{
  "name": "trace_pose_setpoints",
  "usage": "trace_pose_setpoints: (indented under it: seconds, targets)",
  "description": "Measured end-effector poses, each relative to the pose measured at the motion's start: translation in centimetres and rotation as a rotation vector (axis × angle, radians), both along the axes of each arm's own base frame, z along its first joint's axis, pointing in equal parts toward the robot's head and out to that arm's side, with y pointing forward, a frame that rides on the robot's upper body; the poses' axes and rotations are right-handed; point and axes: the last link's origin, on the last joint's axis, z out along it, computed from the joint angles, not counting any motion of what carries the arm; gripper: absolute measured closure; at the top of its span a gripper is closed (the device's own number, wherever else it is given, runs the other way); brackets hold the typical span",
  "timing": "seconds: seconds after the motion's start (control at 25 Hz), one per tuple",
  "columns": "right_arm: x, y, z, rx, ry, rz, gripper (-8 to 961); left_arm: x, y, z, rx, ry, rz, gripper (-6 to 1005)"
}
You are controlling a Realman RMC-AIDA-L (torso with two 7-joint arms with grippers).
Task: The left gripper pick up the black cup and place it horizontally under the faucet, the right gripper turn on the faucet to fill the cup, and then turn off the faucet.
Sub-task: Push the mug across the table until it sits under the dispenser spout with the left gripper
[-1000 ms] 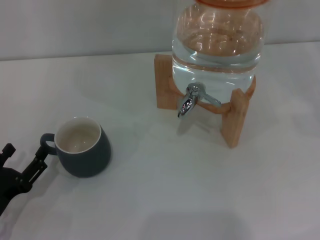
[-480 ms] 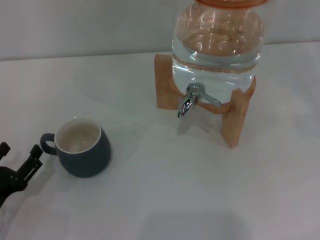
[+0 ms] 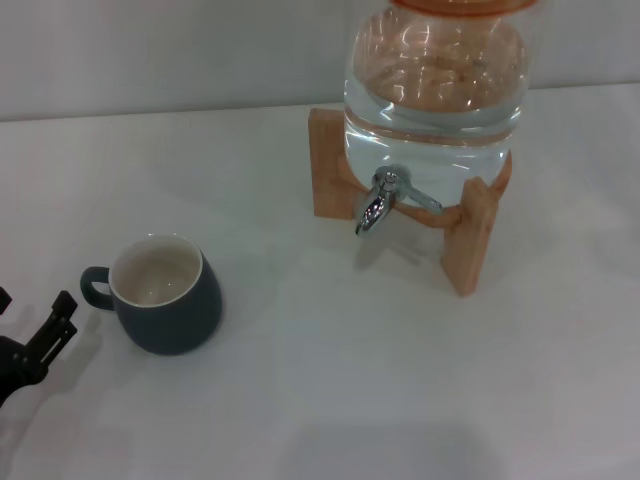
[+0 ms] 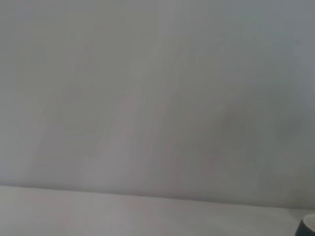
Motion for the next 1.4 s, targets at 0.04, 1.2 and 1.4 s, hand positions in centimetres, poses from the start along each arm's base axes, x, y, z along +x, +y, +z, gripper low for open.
trace_pose_setpoints:
  seconds: [0.04,1.2,1.4]
  targets:
    - [0.00,0.00,0.00,0.000,0.000,0.000,112,-0.02,-0.02,0.01,0.000,0.000,0.000,111]
    - [-0.17,0.14,-0.17,-0.002,0.002,0.006,111,-0.73,0.10,-0.29,-0.030,0.032,0.039,110]
    - [-0.20,0.17,-0.16,-0.002,0.002,0.007,111,-0.53,0.39,-0.32,-0.033,0.034,0.029,110]
